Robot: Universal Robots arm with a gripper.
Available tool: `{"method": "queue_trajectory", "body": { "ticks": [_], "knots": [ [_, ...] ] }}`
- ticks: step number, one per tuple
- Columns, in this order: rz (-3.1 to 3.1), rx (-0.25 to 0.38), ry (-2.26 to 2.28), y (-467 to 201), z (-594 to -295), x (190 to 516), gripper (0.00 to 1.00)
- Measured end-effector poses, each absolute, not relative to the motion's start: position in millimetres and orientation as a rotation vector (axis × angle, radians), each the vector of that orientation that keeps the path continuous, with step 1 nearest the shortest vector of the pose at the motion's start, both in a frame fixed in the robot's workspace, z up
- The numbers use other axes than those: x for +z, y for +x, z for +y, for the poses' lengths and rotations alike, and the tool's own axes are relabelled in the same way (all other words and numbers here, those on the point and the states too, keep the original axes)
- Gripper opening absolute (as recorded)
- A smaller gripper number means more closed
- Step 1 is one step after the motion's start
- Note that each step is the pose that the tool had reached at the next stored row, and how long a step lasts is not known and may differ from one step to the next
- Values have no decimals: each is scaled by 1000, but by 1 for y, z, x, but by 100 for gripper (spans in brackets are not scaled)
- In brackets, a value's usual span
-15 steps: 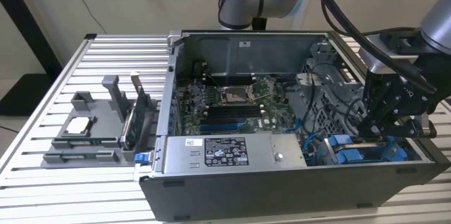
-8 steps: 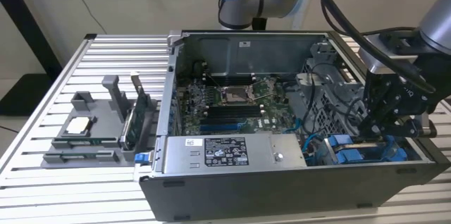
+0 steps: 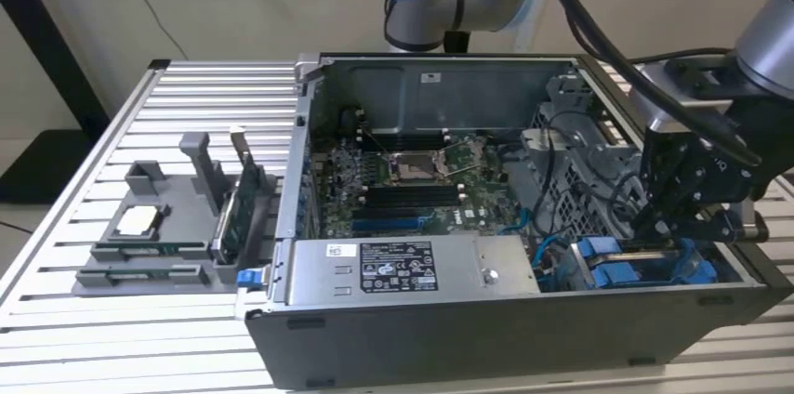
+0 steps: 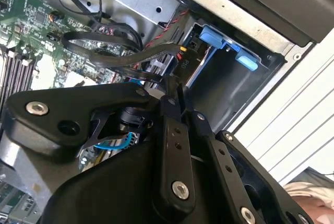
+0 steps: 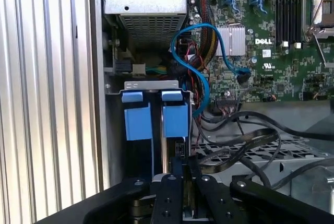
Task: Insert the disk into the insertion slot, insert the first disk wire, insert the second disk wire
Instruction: 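Insert the second disk wire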
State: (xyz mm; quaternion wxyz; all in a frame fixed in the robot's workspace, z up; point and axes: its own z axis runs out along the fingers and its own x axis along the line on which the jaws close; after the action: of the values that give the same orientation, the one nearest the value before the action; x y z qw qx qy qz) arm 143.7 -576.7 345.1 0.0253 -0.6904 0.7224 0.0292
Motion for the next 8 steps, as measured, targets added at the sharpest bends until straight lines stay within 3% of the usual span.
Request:
{"method": "queue_trajectory", "body": {
  "ticks": [8],
  "knots": [
    [2228,80,-2131,144,-575,343,16]
  ]
}}
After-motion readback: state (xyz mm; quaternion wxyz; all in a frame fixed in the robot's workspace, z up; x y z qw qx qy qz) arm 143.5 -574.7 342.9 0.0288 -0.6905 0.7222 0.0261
